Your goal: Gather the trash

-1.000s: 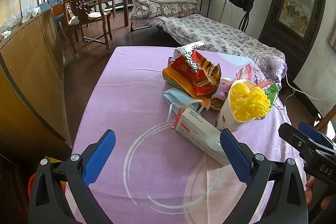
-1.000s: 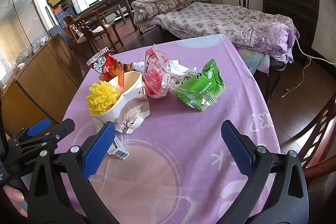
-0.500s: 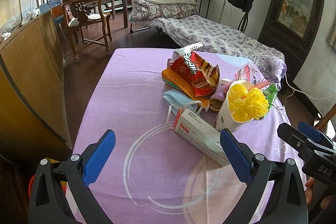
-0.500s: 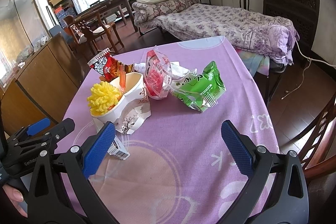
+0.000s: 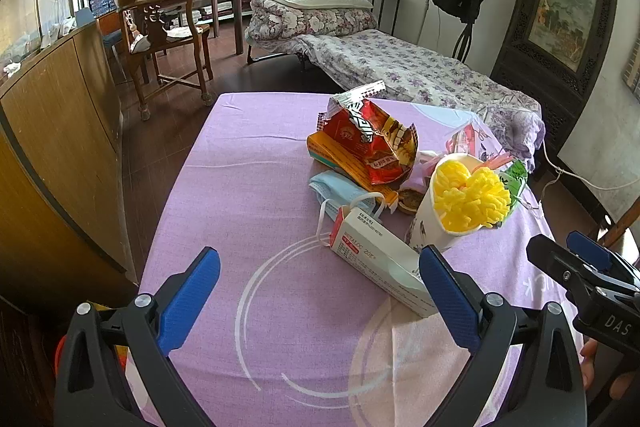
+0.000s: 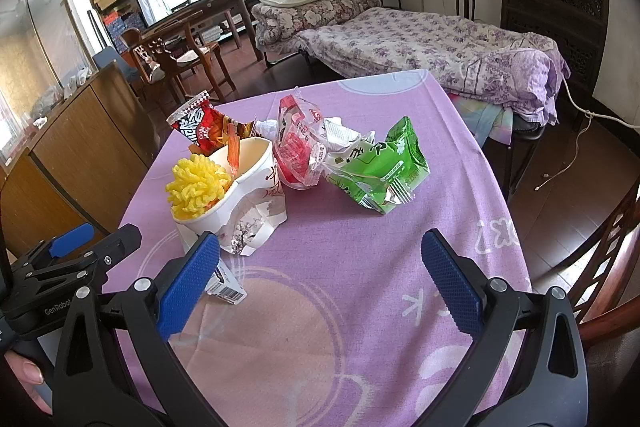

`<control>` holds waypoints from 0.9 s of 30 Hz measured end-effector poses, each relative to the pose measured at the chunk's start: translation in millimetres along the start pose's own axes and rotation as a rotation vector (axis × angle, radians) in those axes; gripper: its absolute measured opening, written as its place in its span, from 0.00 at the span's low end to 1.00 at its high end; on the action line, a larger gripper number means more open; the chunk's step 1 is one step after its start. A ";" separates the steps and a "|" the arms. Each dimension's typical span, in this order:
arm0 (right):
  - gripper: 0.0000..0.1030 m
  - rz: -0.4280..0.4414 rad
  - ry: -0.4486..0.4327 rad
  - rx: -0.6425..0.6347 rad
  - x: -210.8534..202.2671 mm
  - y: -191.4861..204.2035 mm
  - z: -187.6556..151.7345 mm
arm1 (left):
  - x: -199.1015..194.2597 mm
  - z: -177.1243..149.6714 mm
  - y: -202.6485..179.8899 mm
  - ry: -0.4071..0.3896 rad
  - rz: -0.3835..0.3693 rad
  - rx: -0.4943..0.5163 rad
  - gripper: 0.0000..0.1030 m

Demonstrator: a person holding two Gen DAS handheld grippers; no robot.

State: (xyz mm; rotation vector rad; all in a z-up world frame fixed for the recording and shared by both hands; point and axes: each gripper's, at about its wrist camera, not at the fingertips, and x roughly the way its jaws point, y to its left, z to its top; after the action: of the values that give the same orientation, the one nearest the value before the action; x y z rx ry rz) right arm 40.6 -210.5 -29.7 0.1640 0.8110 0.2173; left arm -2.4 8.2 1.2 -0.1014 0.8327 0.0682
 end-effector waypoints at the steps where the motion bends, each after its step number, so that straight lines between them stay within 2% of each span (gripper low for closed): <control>1: 0.94 0.000 0.000 -0.001 0.1 0.0 -0.2 | 0.2 0.0 -0.4 0.000 0.000 0.000 0.94; 21: 0.94 -0.005 -0.001 -0.003 0.2 0.9 -0.4 | 1.0 0.1 -1.8 0.003 -0.005 0.000 0.94; 27: 0.94 -0.098 -0.019 -0.007 -1.4 -11.9 3.5 | 9.8 -5.2 -9.3 0.096 -0.126 -0.021 0.94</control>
State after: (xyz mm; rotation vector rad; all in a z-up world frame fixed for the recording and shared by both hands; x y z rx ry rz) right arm 43.9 -222.6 -29.1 0.1195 0.7974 0.1258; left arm 1.3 -1.4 -8.9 -0.1773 0.9202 -0.0470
